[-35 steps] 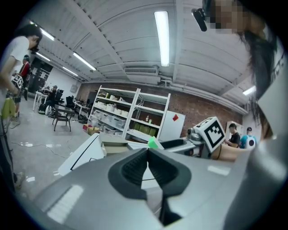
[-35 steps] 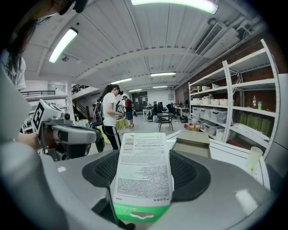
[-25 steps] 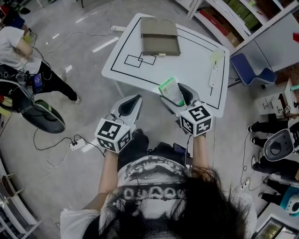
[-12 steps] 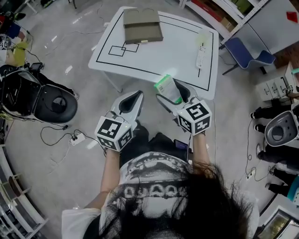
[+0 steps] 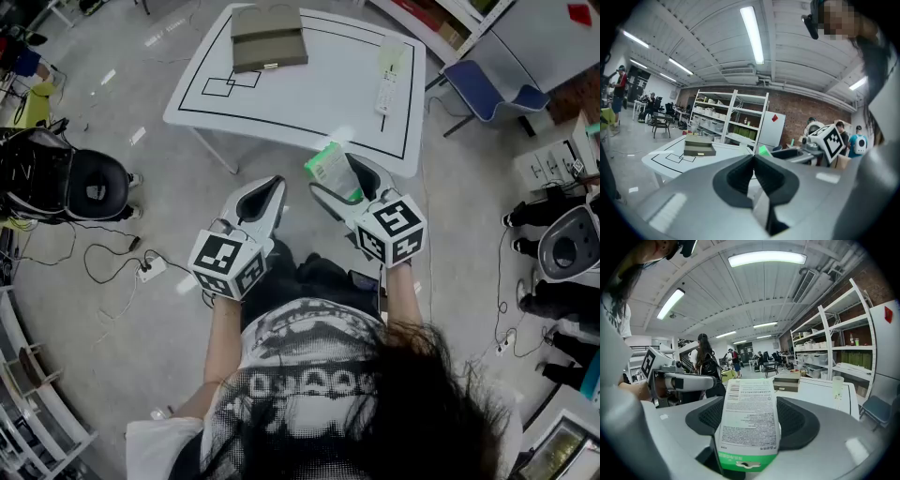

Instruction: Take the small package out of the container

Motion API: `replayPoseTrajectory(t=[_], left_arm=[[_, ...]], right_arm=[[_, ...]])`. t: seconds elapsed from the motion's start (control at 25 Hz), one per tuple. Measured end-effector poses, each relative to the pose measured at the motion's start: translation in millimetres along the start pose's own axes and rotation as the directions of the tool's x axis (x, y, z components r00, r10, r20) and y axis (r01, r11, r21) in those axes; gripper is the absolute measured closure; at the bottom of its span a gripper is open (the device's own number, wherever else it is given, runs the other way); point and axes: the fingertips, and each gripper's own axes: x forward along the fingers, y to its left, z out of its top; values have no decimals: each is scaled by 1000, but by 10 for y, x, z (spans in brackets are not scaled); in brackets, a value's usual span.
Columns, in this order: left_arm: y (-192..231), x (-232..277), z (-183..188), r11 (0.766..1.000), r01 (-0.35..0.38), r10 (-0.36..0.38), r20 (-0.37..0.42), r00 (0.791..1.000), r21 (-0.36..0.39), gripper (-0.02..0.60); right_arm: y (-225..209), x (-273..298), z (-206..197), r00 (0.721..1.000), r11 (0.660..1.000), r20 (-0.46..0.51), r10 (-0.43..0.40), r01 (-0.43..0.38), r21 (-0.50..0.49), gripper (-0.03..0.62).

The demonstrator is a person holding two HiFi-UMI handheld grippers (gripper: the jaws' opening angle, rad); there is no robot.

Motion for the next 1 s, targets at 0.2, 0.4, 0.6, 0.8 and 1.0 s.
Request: replayPoseTrajectory(t=[0.2,0.4,0.6,0.8,1.0], left_arm=[[-115,50,-63,1000,3,-3,-4,1000,3,581],[-185,94,-85,1000,3,-3,-9,1000,8,581],[-280,113,-83,1000,11,-10,-12,1000,21,581],[-281,117,-82,1000,11,-11,-11,1000,27,581],[-263,120,-89,999,14,-14,-12,1000,32,581]], right_arm=[[-46,-93,-97,1000,1000,-3,1,-1,-3,230],[-80,-160,-136,1000,1000,0,1,-1,-2,230],[-81,-230,-149,1000,1000,7,3,-3,-1,230],[-76,-222,-171,1000,1000,5,6,-6,-4,230],[-86,-205,-184,1000,1000,4,3,-3,-3,230]])
